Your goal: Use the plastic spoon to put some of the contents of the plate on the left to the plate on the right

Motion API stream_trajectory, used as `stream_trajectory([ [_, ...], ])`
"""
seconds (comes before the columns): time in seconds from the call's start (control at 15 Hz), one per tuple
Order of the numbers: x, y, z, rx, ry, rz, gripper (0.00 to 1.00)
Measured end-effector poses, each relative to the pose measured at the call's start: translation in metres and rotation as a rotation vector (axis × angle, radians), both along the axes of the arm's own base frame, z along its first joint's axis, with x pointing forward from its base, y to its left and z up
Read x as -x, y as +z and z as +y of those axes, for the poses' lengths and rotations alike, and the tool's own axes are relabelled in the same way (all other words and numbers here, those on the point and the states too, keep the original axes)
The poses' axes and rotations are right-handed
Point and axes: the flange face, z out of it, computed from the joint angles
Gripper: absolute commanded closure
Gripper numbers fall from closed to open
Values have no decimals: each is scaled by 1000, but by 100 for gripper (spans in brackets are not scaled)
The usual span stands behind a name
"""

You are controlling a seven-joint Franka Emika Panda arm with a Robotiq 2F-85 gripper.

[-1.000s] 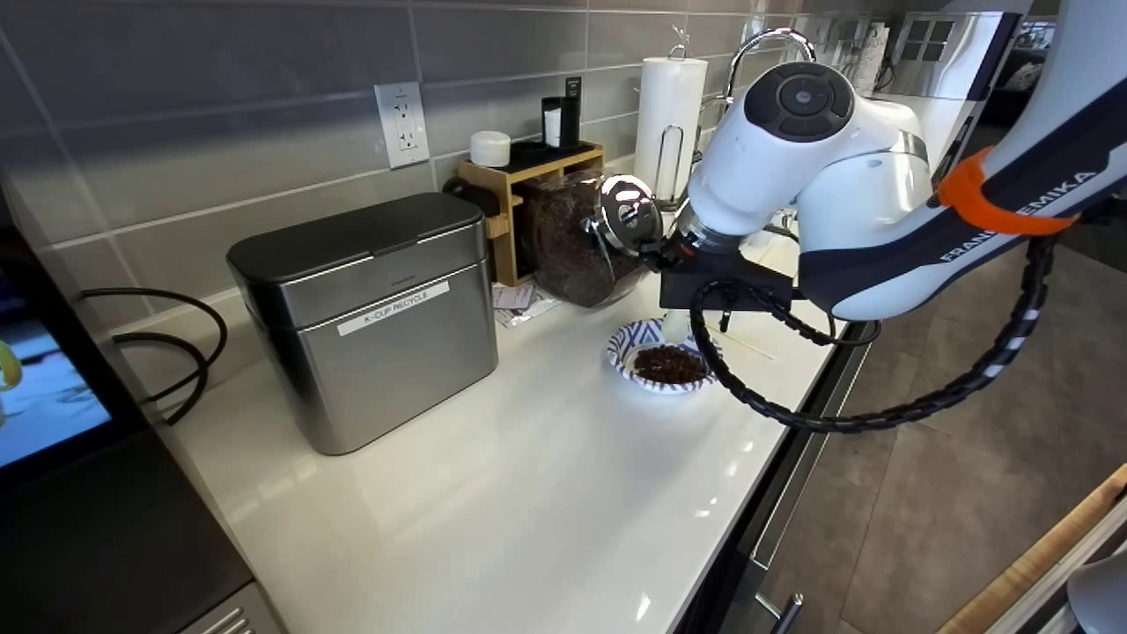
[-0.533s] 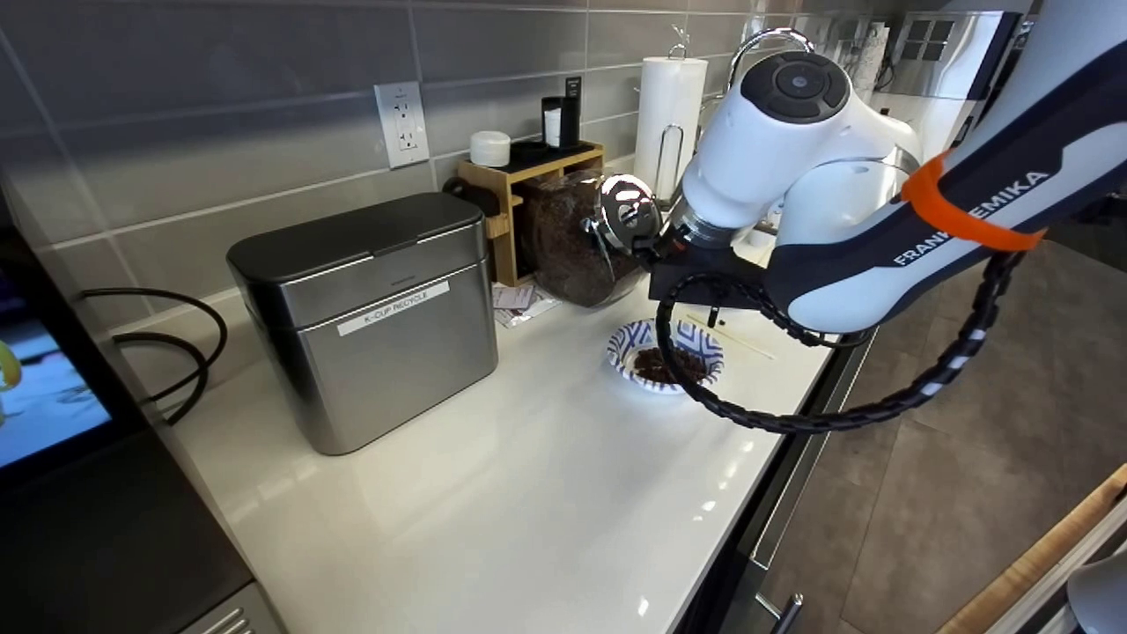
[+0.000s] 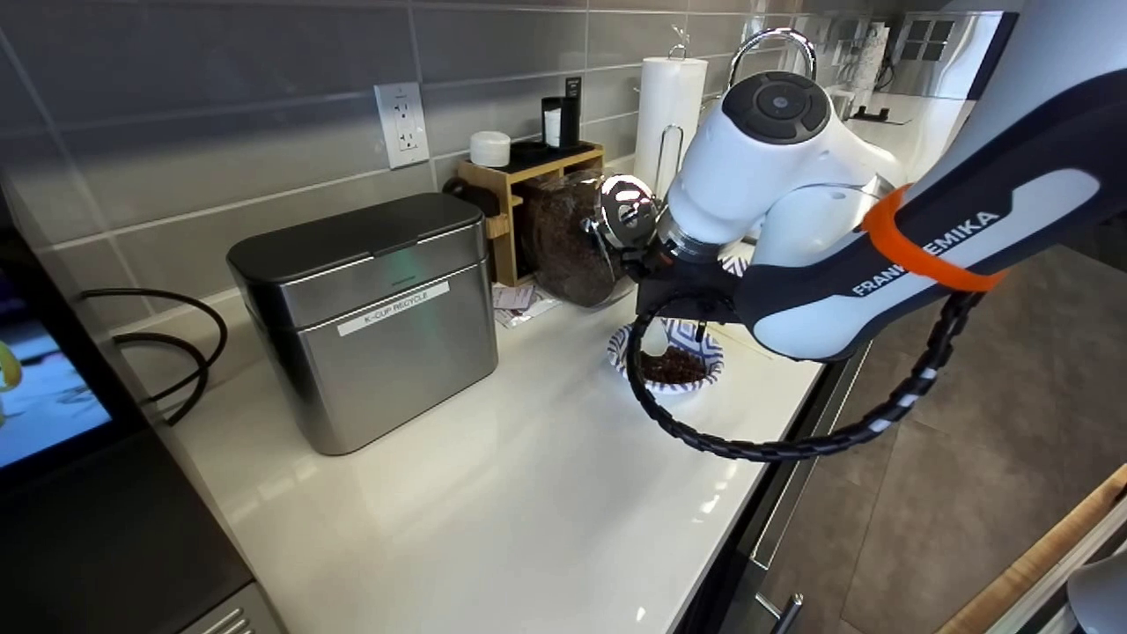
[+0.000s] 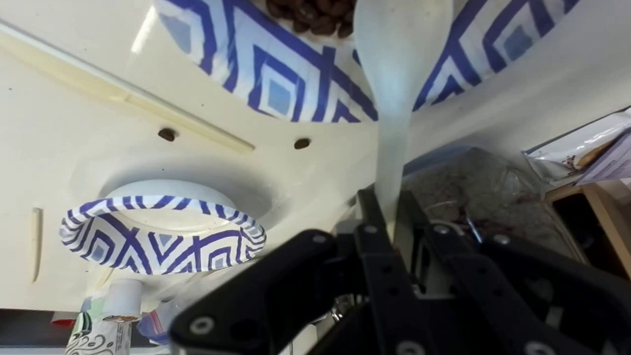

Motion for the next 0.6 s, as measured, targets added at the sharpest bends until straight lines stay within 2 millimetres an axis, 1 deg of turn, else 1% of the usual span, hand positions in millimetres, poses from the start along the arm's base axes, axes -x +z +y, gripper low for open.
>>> stream_trajectory([
  [0.33,-5,-1,-2,39,-29,-47,97],
  [0.6,-4,-11,6,73,-18,-57,97],
])
